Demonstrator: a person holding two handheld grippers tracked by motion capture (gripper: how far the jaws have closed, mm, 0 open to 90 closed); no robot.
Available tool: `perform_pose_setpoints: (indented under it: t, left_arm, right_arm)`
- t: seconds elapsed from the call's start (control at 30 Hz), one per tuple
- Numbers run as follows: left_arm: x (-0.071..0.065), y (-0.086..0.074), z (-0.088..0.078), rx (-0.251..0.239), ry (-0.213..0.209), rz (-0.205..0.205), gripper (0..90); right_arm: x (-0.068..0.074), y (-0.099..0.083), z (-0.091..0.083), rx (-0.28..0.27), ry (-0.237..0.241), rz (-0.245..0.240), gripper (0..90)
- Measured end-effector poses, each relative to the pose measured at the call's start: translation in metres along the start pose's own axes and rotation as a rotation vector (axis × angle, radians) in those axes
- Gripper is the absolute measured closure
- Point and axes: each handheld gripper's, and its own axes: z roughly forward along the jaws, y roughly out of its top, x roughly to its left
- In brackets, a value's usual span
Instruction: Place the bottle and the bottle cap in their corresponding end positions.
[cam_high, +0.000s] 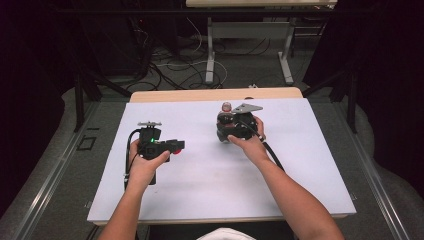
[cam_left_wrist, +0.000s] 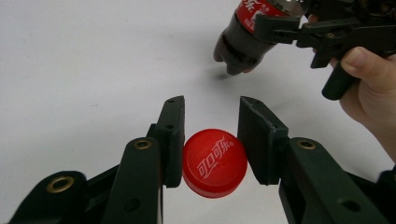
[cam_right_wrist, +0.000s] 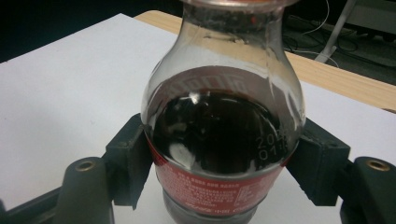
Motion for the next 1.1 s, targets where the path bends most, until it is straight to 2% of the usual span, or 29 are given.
perform_pose_setpoints:
  t: [0.2, 0.37, 0.4, 0.43, 0.6, 0.8, 0.87, 0.93, 0.97, 1.03, 1.1]
  left_arm:
    - [0.001, -0.001, 0.000, 0.001, -0.002, -0.003, 62.7]
    - [0.001, -0.001, -0.001, 0.006, -0.004, 0.000, 62.7]
    - [0.001, -0.001, -0.001, 0.003, -0.002, 0.000, 62.7]
    - [0.001, -0.001, 0.000, 0.003, -0.003, -0.002, 62.7]
    - [0.001, -0.002, 0.001, -0.006, 0.002, -0.008, 62.7]
    - [0.001, -0.001, 0.001, 0.010, 0.002, -0.003, 62.7]
    - [0.001, -0.002, 0.002, 0.001, 0.004, -0.006, 62.7]
    - [0.001, -0.002, 0.002, -0.001, 0.005, -0.007, 62.7]
    - [0.001, -0.002, 0.002, 0.000, 0.002, -0.003, 62.7]
    - [0.001, -0.002, 0.002, 0.010, 0.003, -0.006, 62.7]
    - [0.001, -0.002, 0.002, 0.015, 0.003, 0.002, 62.7]
  right_arm:
    - [0.007, -0.002, 0.012, -0.015, 0.000, -0.015, 29.8]
    - [0.012, -0.006, 0.018, -0.008, -0.001, -0.028, 29.7]
    - [0.012, -0.007, 0.019, 0.008, -0.006, -0.031, 29.7]
    - [0.013, -0.008, 0.021, -0.002, -0.002, -0.022, 29.7]
    - [0.014, -0.012, 0.023, 0.010, -0.006, -0.028, 29.6]
    - [0.016, -0.017, 0.027, 0.023, -0.003, -0.033, 29.3]
    - [0.016, -0.020, 0.026, 0.015, -0.007, -0.044, 29.2]
    - [0.016, -0.022, 0.026, 0.005, -0.009, -0.036, 29.0]
    - [0.016, -0.022, 0.024, 0.017, -0.002, -0.041, 28.9]
    - [0.016, -0.024, 0.025, -0.004, -0.002, -0.028, 28.7]
    - [0.016, -0.024, 0.024, -0.001, -0.001, -0.030, 28.6]
